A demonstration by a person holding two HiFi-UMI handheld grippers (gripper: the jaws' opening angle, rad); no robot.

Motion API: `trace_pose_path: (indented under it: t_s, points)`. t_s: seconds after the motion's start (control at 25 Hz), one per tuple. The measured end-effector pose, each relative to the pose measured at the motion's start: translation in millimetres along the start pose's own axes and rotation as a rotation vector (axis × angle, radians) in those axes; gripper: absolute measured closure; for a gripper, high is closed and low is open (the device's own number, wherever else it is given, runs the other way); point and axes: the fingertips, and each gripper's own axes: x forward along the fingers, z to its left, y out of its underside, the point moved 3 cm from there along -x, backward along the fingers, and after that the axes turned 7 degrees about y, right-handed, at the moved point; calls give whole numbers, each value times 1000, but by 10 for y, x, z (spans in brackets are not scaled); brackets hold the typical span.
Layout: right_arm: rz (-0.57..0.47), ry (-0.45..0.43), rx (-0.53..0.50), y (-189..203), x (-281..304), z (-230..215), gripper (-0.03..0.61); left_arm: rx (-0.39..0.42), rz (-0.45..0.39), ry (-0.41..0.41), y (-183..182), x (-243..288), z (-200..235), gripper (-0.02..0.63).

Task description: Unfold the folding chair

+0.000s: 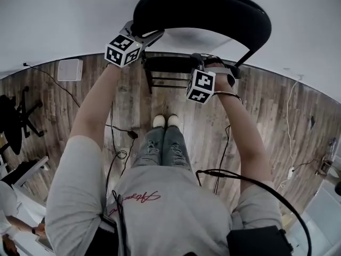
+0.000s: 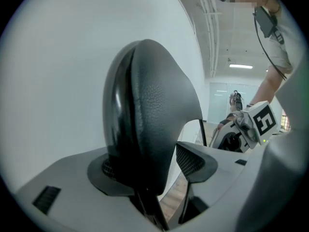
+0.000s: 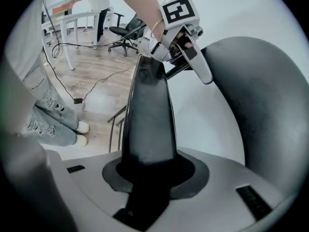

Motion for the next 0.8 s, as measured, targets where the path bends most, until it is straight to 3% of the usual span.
trace_pose_path:
  t_s: [0.2,0.36,0.44,0.56,0.6,0.68,0.8]
  points:
    - [-11,62,2,-49,-150,202,436,-148,-166,-73,122,-334,97,243]
    - [-7,114,1,-4,-233,305,436,-198,-258,-240,273,-849,55,241]
    - [-4,118,6,33,-285,424,436,-217,-262,-324,426,-1073,-204,241]
    - [-13,113,13,30,-366,627,432,-205,-240,-356,560,-1223,-890,245]
    - [-17,130,11,21,-386,678,430,-169,-230,-373,567,-1230,-1139,273]
    - [-19,179,4,18,-433,786,430,-84,-210,-407,559,-1183,-1617,597]
    - [-19,222,-9,-7,-533,1036,423,-44,-237,-370,566,-1054,-2210,598]
